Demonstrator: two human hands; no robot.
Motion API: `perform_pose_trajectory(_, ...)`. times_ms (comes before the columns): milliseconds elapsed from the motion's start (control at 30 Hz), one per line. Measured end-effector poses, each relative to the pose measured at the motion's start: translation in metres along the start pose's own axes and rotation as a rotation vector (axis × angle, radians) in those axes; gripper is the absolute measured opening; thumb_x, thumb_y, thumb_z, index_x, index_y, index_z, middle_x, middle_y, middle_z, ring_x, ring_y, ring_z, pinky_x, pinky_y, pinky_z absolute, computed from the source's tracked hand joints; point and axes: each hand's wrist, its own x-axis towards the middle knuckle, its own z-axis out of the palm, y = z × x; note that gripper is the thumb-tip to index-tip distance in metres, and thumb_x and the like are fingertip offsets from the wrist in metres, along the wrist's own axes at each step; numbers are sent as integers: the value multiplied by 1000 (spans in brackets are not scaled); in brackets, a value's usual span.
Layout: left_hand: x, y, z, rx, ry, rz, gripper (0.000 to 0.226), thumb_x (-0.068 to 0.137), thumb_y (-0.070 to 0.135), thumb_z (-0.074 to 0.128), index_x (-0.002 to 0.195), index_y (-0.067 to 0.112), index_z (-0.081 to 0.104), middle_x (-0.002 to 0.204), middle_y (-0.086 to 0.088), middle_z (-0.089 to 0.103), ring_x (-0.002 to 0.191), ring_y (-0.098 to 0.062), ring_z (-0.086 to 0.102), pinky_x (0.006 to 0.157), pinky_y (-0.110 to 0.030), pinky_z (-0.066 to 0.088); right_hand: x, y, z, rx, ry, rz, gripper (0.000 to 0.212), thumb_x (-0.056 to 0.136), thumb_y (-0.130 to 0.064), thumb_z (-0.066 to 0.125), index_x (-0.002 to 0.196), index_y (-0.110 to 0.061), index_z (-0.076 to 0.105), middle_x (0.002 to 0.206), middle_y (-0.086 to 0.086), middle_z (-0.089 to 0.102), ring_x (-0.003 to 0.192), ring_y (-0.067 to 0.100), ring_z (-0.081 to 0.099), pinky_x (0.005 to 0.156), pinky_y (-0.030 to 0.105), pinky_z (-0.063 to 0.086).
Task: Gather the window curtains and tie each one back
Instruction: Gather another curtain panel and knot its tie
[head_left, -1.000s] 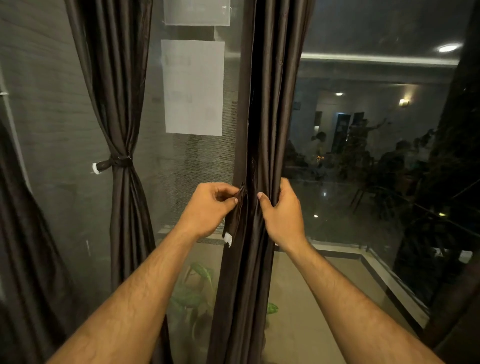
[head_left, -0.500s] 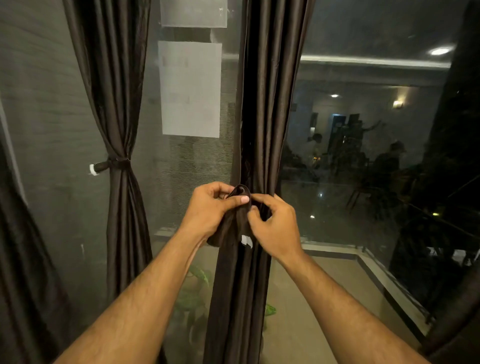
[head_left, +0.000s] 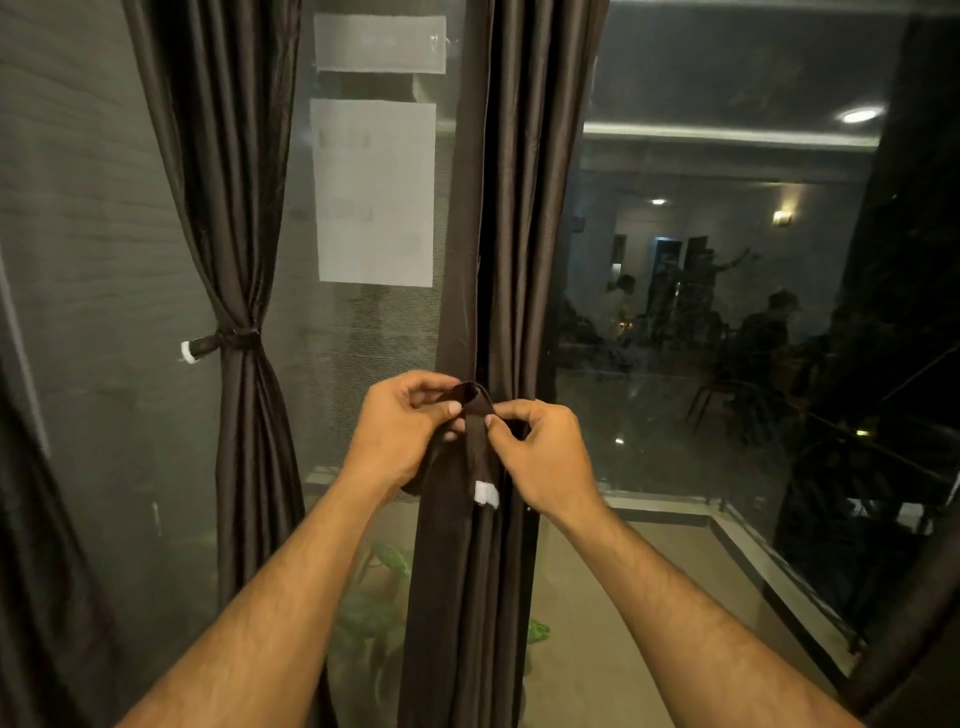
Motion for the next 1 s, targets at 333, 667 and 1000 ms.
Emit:
perform_pose_trajectory(333,-25,-12,13,846,390,227,20,88,19,69,105,19,78,98,5,56,102,-23,55,90,-31,40,-1,-4,7,-27,92,72,11,94,-18,69,91,-19,79,73,-3,75,66,17,72,67,40,60)
perform_pose_trajectory(667,-17,-16,36,-129,53,21,39,83,50,71,104,17,76,98,-4,78,99,-19,74,95,-47,57,2,-5,8,-286,-9,-82,19,97,-24,62,106,-23,78,97,-7,72,87,5,66,78,9,47)
perform_pose_trajectory(1000,11,-4,41,255,102,51,19,87,21,77,105,19,71,88,6,77,86,-12,74,77,-29,59,-10,2,-8,335,-335,-17,23,68,-17,61,64,3,72,74,9,72,88,9,71,84,26,52)
